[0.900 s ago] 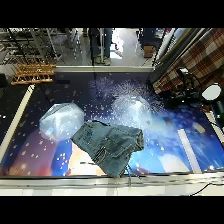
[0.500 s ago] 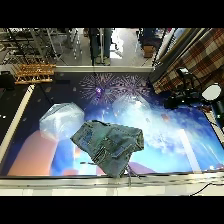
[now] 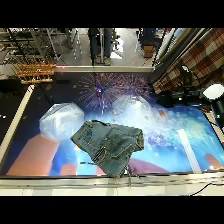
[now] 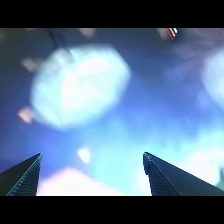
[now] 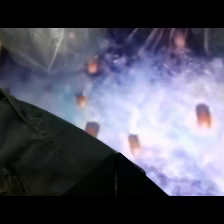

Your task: Fold the clothes and pants, and hang the long-sleeved shirts on hangers.

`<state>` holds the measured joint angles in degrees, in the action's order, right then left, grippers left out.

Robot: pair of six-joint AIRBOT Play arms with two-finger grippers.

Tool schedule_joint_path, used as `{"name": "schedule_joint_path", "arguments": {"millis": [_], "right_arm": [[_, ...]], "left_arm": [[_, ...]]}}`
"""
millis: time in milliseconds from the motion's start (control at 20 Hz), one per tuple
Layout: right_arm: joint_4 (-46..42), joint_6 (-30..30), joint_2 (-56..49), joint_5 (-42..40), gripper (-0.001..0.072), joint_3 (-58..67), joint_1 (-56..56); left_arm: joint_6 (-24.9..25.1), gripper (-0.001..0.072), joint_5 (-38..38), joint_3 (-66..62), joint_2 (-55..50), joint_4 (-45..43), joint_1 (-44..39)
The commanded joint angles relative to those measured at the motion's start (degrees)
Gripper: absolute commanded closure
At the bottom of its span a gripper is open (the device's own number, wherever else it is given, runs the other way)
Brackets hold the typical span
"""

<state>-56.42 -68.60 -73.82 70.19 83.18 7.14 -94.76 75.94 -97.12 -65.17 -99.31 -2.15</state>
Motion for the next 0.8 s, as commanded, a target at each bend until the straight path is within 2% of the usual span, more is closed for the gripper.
{"name": "schedule_joint_path", "arguments": {"millis": [0,50,100,150,200,250,300,350,400,450,500,550,600,650,700,750], "right_arm": [[6.2,-2.0,-0.1,8.1,0.0675,0.0,0.0],[3.5,-3.2,-0.2,9.8,0.0676,0.0,0.0],[-1.5,-4.6,-0.2,12.3,0.0676,0.0,0.0],[-9.7,-6.7,-0.2,15.4,0.0676,0.0,0.0],[-20.2,-7.8,-0.2,18.4,0.0676,0.0,0.0],[-30.6,-9.3,0.0,20.8,0.0676,0.0,0.3],[-36.2,-10.4,0.5,21.5,0.0672,-0.2,1.4],[-35.0,-11.6,1.4,20.3,0.063,-0.5,3.5],[-26.9,-12.5,2.7,16.6,0.0539,-1.6,5.9],[-13.7,-9.7,4.5,11.9,0.0451,-4.0,7.9],[2.7,-2.5,6.7,7.8,0.0409,-8.2,8.7],[15.3,4.2,8.5,6.6,0.0409,-13.0,8.2],[21.3,7.5,10.1,7.8,0.0381,-18.4,6.7],[20.3,7.8,11.3,9.1,0.0285,-23.4,4.7],[17.5,7.0,12.3,9.5,0.0191,-29.3,2.9],[17.8,6.1,13.0,9.0,0.0184,-35.4,1.9]], "left_arm": [[14.7,0.0017,13.5,0.0,-0.6,18.5,0.0],[19.3,0.0018,18.3,0.0,-1.1,24.0,0.0],[21.8,0.002,23.5,0.1,-1.7,26.9,0.0],[20.6,0.0028,27.0,0.4,-2.3,26.1,0.0],[16.3,0.0085,27.8,1.4,-2.4,21.0,0.0],[11.0,0.0148,27.3,2.9,-2.3,12.1,0.0],[8.3,0.0148,26.7,4.7,-2.2,5.0,0.0],[8.5,0.0141,25.2,7.0,-2.0,1.6,0.2],[8.6,0.0103,21.7,10.0,-1.4,3.1,0.7],[10.4,0.0058,15.1,14.3,-0.2,9.9,1.1],[14.6,0.0054,8.0,19.1,1.0,19.0,1.2],[18.8,0.0038,1.1,24.6,2.0,28.6,1.2],[21.8,0.0011,-3.5,29.4,2.2,34.9,1.0],[24.7,0.001,-7.0,34.0,1.9,38.4,0.8],[25.6,0.0009,-9.5,37.5,1.1,38.9,0.8],[26.1,0.0009,-10.8,40.3,-0.5,38.7,1.2]]}}
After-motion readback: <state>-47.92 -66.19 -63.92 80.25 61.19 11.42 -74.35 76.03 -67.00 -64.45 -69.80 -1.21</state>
